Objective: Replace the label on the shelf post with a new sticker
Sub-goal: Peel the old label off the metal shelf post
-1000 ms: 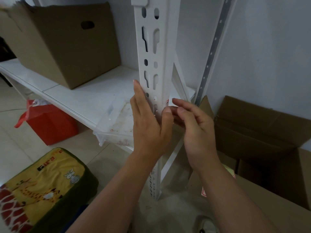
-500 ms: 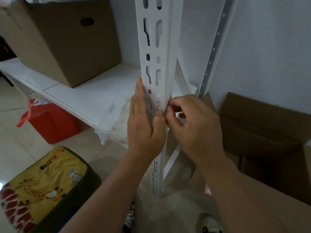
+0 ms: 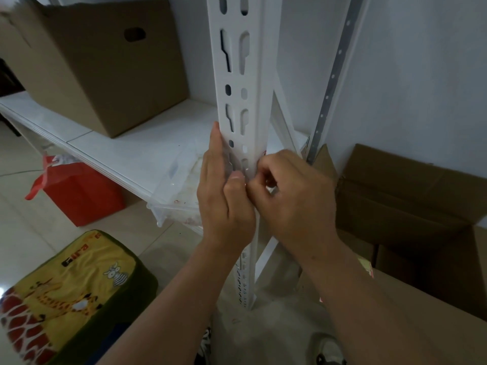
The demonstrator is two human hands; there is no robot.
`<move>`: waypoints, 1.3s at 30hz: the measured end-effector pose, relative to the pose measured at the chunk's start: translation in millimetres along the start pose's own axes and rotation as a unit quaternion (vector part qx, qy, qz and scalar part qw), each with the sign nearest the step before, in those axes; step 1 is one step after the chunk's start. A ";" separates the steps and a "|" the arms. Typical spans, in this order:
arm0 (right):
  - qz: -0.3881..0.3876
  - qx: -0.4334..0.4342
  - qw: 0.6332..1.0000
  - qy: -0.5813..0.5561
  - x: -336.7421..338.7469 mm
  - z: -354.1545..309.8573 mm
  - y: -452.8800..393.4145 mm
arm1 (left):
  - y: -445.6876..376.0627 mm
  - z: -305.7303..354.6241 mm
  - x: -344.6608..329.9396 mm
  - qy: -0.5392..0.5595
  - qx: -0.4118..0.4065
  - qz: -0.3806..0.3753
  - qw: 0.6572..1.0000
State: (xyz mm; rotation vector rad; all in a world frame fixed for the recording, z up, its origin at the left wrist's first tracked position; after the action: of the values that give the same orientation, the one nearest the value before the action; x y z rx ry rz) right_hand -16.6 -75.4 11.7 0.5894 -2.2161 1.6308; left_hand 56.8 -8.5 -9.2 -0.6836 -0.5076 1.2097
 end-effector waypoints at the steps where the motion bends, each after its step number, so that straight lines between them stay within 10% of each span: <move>1: -0.008 0.004 1.000 0.000 -2.0 -1.4 4.6 | 0.3 -0.9 1.5 0.013 0.007 -0.002 1.000; 11: -0.018 -0.241 0.921 -0.306 8.9 2.7 10.5 | 11.2 13.2 1.5 -0.057 -0.005 0.041 0.998; 23: -0.066 -0.285 0.773 -0.562 15.4 2.2 7.5 | 14.3 23.6 2.4 -0.129 -0.133 -0.007 0.983; 39: -0.073 -0.327 0.756 -0.563 10.7 6.3 11.4 | 14.4 24.9 3.6 -0.139 -0.111 0.016 0.984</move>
State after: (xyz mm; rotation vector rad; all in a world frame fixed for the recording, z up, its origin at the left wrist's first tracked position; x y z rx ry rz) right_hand -31.7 -79.8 5.7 1.7494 -3.0885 0.1812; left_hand 31.1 2.9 -2.1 -0.7166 -0.8758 1.2990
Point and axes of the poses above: each hand's wrist, its own y-axis away from the middle knuckle, its own x-axis out of the back of the hand, z = x × y, the point moved 2 cm from there along -y, towards the middle knuckle, and after that the axes turned 2 degrees about z, right-handed, at the moved point
